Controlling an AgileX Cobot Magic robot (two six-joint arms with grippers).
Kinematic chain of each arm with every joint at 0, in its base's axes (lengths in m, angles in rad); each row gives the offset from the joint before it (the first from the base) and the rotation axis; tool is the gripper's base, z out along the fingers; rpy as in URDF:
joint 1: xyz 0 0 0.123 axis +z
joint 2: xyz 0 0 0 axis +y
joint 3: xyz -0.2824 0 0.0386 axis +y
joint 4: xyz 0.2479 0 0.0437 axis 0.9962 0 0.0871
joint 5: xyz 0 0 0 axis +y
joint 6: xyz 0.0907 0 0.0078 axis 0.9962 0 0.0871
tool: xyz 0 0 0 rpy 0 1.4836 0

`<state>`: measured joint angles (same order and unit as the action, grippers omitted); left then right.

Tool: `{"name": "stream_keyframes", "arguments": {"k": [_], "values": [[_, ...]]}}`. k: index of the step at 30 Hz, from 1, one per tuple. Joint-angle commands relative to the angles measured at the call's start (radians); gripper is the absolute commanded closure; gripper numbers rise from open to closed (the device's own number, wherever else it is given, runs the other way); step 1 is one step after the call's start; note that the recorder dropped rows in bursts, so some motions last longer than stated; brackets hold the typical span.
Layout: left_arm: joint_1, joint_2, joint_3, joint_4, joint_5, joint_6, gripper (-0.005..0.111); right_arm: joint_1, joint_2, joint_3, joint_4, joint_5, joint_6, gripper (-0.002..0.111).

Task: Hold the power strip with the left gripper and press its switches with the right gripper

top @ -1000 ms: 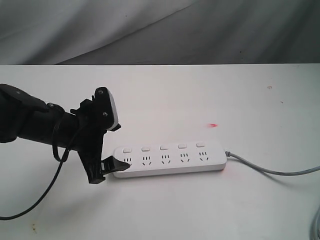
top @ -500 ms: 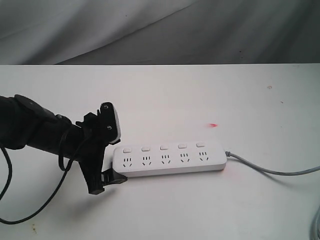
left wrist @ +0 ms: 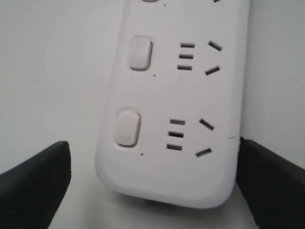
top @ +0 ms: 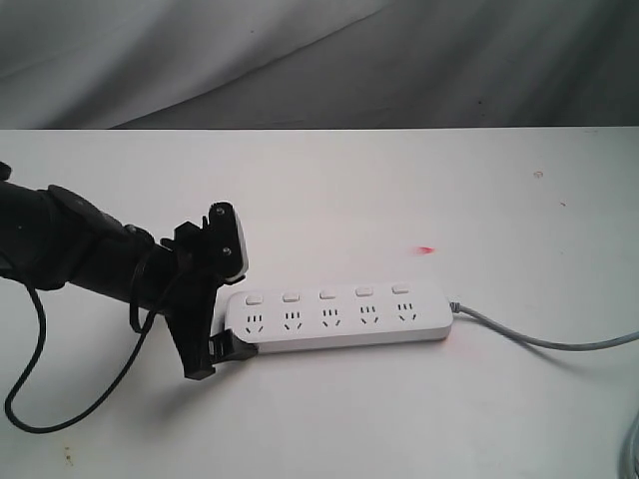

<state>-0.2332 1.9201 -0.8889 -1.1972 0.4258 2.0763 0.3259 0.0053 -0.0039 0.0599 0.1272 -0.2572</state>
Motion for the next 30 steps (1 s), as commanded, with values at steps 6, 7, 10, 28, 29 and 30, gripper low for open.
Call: {"name": "stream_keyframes", "arguments": {"k": [6,7,10,28,29,30], "values": [[0.001,0.001,-0.007,0.115,0.000,-0.112,0.020,0.003,-0.005,0.004,0.000,0.000,0.004,0.108],[0.001,0.001,-0.007,0.115,0.000,-0.112,0.020,0.003,-0.005,0.004,0.000,0.000,0.004,0.108],[0.001,0.001,-0.007,0.115,0.000,-0.112,0.020,0.003,-0.005,0.004,0.000,0.000,0.004,0.108],[0.001,0.001,-0.007,0.122,0.045,-0.139,0.029,0.003,-0.005,0.004,0.000,0.000,0.004,0.108],[0.001,0.001,-0.007,0.122,0.045,-0.139,0.030,0.003,-0.005,0.004,0.000,0.000,0.004,0.108],[0.001,0.001,-0.007,0.122,0.045,-0.139,0.032,0.003,-0.005,0.004,0.000,0.000,0.004,0.108]]}}
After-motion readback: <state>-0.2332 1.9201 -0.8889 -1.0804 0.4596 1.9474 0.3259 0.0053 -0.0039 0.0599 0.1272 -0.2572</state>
